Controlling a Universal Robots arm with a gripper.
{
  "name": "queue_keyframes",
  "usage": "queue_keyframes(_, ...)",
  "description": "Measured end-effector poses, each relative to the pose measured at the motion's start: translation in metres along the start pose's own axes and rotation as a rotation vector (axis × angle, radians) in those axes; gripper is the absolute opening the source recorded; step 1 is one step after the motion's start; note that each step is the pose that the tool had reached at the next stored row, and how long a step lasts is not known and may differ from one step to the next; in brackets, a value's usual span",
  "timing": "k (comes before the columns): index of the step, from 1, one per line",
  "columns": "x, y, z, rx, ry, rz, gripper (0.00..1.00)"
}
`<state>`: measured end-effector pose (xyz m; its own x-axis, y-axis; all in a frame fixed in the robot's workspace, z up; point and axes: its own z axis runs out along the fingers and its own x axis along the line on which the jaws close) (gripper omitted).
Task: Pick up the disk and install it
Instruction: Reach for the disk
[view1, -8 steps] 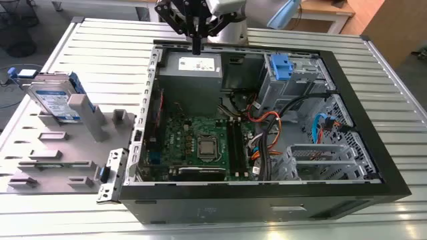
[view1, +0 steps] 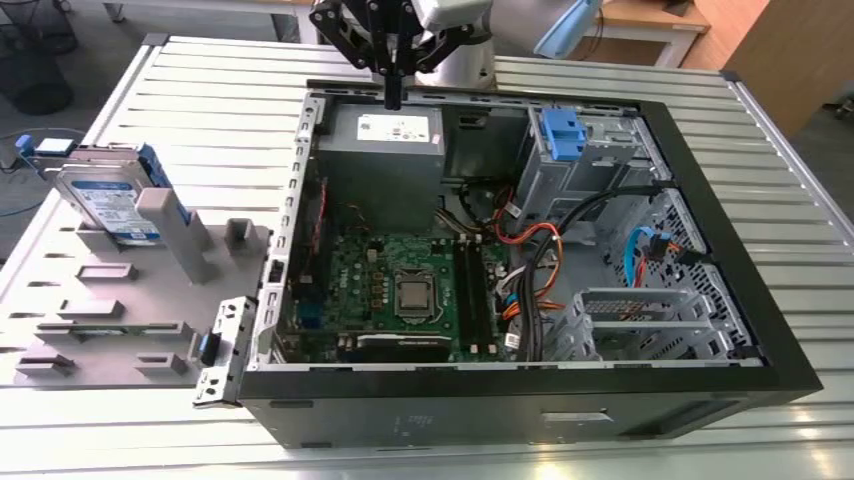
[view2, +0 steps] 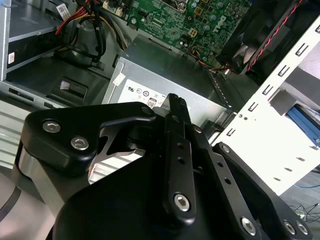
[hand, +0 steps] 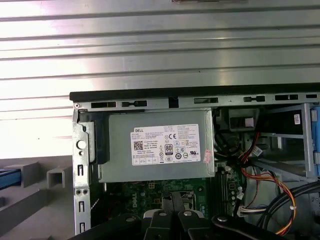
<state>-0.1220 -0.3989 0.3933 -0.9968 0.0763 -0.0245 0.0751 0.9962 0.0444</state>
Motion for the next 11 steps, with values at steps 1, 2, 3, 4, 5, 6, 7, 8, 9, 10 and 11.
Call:
queue_keyframes(1, 0.0, 0.0, 0.0, -0.0001, 0.0, 0.0, 0.11)
queue_keyframes(2, 0.0, 0.0, 0.0, 0.0, 0.0, 0.0, 0.11)
queue_keyframes(3, 0.0002, 0.0, 0.0, 0.0, 0.0, 0.0, 0.11)
queue_keyframes(4, 0.0006, 0.0, 0.0, 0.0, 0.0, 0.0, 0.11)
queue_keyframes(5, 0.0012, -0.0001, 0.0001, -0.0001, 0.0, 0.0, 0.11)
queue_keyframes(6, 0.002, -0.0002, 0.0001, -0.0001, -0.0001, 0.0, 0.11)
queue_keyframes(7, 0.003, -0.0003, 0.0001, 0.0, 0.0, 0.0, 0.11)
queue_keyframes(8, 0.0042, -0.0003, 0.0001, 0.0001, 0.0, 0.0, 0.11)
queue_keyframes(9, 0.0056, -0.0005, 0.0001, 0.0001, 0.0, 0.0, 0.11)
queue_keyframes(10, 0.0071, -0.0006, 0.0001, 0.0, 0.0, 0.0, 0.11)
queue_keyframes(11, 0.0088, -0.0007, 0.0001, 0.0, 0.0, 0.0, 0.11)
